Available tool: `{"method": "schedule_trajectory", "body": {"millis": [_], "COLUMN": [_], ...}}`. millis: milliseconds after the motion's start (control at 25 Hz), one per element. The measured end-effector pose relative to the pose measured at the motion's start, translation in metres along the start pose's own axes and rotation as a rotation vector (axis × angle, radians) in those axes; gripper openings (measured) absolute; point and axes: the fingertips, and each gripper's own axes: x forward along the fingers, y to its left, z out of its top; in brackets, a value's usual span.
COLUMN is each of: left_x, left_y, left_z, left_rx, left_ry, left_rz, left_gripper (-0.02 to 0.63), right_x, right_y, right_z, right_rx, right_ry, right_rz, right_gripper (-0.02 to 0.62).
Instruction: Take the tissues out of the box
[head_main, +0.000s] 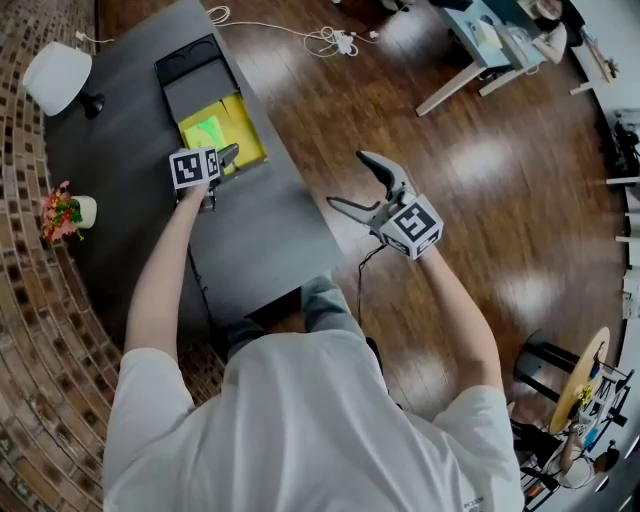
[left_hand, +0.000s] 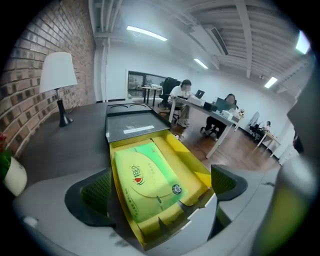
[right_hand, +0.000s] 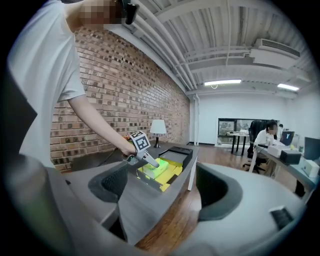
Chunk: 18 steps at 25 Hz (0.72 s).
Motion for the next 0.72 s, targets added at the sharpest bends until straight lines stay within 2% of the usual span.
{"method": "schedule_trajectory", "body": {"millis": [200, 400, 720], "left_x": [0.023, 0.034, 0.041], "left_y": [0.008, 0.014, 0.017], "left_z": [-0.009, -0.013, -0.011], "left_rx": [-0.028, -0.051, -0.040], "left_ry": [0.080, 0.119, 0.120], "left_rz": [0.052, 0.121, 0.159], "left_gripper": [0.600, 0.592, 0.591], "right_x": [0.005, 0.002, 0.002], "right_y": [-0.001, -0.002, -0.010], "right_z": [0.000, 0.011, 0.007], "right_rx": [0.015, 0.026, 0.052], "right_ry": [-0.003, -0.053, -0.045], "right_rz": [0.014, 0.021, 0.015], "right_gripper": [0.437, 0.410, 0.411]}}
